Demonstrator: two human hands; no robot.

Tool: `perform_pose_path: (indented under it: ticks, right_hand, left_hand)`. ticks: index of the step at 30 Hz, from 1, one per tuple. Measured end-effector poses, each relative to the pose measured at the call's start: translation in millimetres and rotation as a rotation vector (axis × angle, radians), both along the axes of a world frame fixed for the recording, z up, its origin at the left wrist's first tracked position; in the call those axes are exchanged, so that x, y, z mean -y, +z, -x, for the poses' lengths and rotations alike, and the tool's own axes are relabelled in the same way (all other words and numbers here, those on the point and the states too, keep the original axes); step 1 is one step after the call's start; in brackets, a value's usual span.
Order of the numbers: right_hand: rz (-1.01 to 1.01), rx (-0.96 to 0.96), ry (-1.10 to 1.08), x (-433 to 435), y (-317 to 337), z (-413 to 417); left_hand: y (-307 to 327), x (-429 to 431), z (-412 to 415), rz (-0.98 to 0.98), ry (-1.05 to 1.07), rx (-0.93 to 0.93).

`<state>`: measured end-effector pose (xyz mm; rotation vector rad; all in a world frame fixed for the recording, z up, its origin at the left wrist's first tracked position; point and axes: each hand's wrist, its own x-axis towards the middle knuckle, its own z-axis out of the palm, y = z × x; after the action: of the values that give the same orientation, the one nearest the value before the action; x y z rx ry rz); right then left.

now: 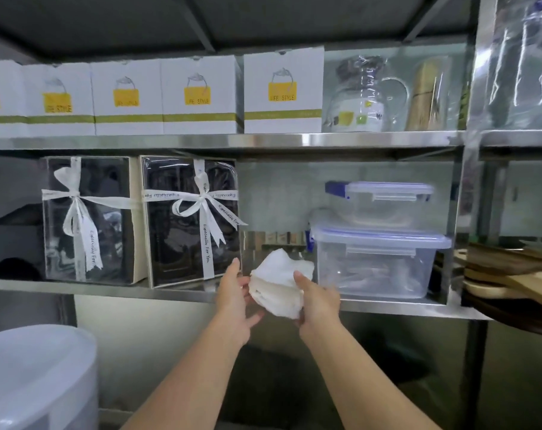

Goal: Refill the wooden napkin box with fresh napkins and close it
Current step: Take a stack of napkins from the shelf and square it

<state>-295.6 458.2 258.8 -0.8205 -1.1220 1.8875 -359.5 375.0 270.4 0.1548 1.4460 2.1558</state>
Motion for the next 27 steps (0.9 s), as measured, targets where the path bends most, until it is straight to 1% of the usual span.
perform_pose_path:
  ticks: [4,6,7,9,11,13,16,18,22,24,27]
  right_hand:
    - [0.102,0.028,0.064,0,-3,-14]
    - [0.184,0.002,0.159,-1,-5,-26]
    - [0.218,-0.005,0.216,-2,-6,-32]
    - [0.248,0.018,0.340,-3,-6,-45]
    - [0.211,0.096,0.430,-2,-6,-55]
    - [0.159,0.135,0.467,-2,-10,-63]
    - [0.089,0.095,0.500,1,-18,-73]
    - [0.080,0.082,0.522,5,-22,-83]
    - [0.037,0.121,0.622,19,-16,-113]
    - [0.000,0.118,0.656,28,-11,-131]
    - [-0.084,0.124,0.702,41,-6,-161]
  left_hand:
    - [-6,8,1,-0.146,0.008,0.262]
    - [-13,13,4,-0.174,-0.038,0.338]
    - [-16,15,5,-0.155,-0.077,0.351]
    - [-20,19,3,-0.078,-0.169,0.328]
    - [-23,23,-1,0.013,-0.255,0.276]
    - [-24,27,-6,0.094,-0.314,0.200]
    - [-26,37,-11,0.184,-0.421,0.078]
    - [-27,47,-20,0.189,-0.484,0.044]
    - [-23,70,-51,0.184,-0.461,-0.025]
    - [-20,86,-71,0.140,-0.471,-0.005]
    - [-22,117,-102,0.008,-0.476,0.088]
